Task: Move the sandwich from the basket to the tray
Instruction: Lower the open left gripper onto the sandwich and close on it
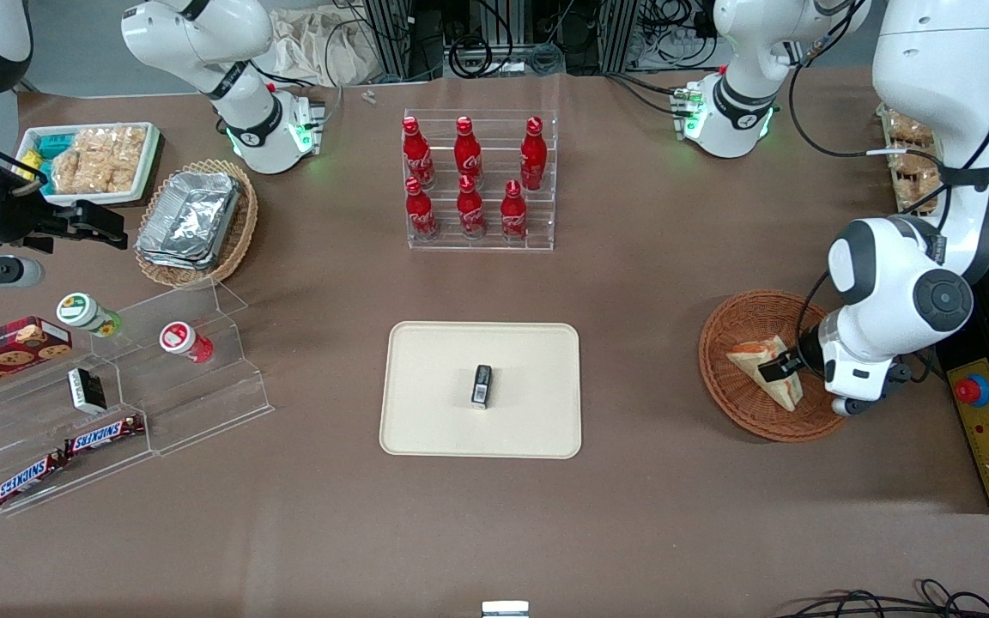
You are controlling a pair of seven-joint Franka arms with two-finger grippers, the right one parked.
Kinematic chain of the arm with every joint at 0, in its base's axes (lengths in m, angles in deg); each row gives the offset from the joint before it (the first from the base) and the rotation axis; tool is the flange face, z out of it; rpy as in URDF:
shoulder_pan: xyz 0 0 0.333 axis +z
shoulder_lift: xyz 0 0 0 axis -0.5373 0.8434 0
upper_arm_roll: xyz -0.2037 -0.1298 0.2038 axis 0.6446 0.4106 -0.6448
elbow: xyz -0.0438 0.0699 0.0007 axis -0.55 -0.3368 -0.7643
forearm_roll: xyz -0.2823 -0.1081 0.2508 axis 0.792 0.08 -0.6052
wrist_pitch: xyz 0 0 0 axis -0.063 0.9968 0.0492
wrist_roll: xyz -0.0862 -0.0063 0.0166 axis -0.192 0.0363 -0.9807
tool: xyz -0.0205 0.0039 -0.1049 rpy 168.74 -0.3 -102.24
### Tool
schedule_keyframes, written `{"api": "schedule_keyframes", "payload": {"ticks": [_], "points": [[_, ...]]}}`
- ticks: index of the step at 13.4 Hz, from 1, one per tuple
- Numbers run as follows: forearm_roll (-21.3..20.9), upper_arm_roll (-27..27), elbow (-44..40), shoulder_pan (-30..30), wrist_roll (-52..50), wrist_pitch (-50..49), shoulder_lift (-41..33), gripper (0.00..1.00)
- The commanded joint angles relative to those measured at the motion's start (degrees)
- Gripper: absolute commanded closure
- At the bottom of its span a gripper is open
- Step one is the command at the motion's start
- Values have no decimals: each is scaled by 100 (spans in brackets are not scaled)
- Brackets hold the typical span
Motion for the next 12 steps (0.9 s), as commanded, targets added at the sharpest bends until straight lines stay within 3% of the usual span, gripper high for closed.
{"api": "schedule_keyframes", "payload": {"ticks": [1, 8, 10, 12], "points": [[82, 39, 92, 35, -143, 196, 9, 3], [82, 39, 224, 26, -248, 355, 88, 9], [82, 48, 224, 18, -414, 416, 97, 18], [82, 57, 224, 0, -538, 417, 97, 39]]}}
